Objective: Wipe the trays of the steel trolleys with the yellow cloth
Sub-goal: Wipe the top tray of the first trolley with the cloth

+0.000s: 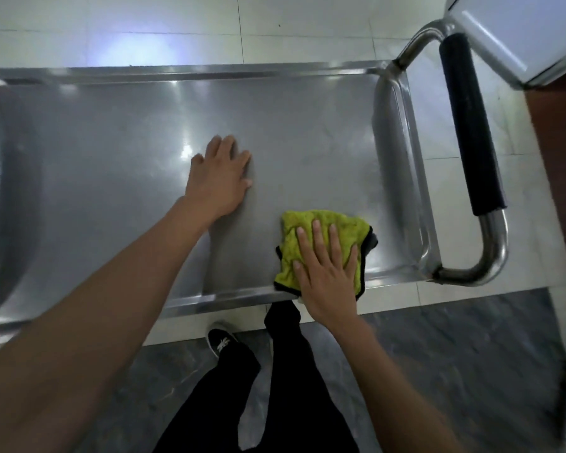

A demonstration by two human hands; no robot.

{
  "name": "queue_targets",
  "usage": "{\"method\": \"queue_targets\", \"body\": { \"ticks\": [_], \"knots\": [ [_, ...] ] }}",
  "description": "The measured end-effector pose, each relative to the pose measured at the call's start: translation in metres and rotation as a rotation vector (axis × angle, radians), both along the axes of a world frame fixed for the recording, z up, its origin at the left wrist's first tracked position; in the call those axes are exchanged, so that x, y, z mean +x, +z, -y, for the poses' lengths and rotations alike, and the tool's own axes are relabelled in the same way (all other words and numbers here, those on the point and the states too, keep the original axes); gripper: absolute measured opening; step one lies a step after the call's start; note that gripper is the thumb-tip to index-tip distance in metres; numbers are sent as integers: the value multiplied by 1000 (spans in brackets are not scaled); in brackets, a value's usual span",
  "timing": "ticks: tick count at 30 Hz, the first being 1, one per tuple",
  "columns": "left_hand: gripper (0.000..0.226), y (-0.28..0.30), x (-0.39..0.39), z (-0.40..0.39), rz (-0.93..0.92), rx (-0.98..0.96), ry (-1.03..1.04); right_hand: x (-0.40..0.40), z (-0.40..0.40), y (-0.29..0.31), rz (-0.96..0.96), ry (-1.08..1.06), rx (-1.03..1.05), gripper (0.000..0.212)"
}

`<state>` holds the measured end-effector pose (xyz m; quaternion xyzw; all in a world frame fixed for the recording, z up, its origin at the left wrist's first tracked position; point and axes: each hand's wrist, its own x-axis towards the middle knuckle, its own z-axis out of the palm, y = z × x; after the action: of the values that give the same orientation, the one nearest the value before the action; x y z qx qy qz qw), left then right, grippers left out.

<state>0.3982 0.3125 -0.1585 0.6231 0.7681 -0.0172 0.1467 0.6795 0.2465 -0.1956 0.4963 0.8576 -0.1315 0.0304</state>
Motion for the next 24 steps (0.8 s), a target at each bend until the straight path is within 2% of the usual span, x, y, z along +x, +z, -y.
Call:
{"method": "queue_targets", "body": {
  "ticks": [4,11,14,18,24],
  "knots": [
    [60,-3,-6,36,13,-32,117,7,30,5,44,2,-13,59],
    [67,-10,-15,45,-21,-43,122,-8,33,7,108,45,-13,57],
    [71,-17,-26,44,-40,15,117,-28,11,3,81,63,-13,58],
    [63,-26,-40,43,-48,74,76,-69,-38,-5,40,77,-11,58],
    [66,-28,-36,33,-42,23,101,-142,-144,-5,10,90,-39,60]
  ]
}}
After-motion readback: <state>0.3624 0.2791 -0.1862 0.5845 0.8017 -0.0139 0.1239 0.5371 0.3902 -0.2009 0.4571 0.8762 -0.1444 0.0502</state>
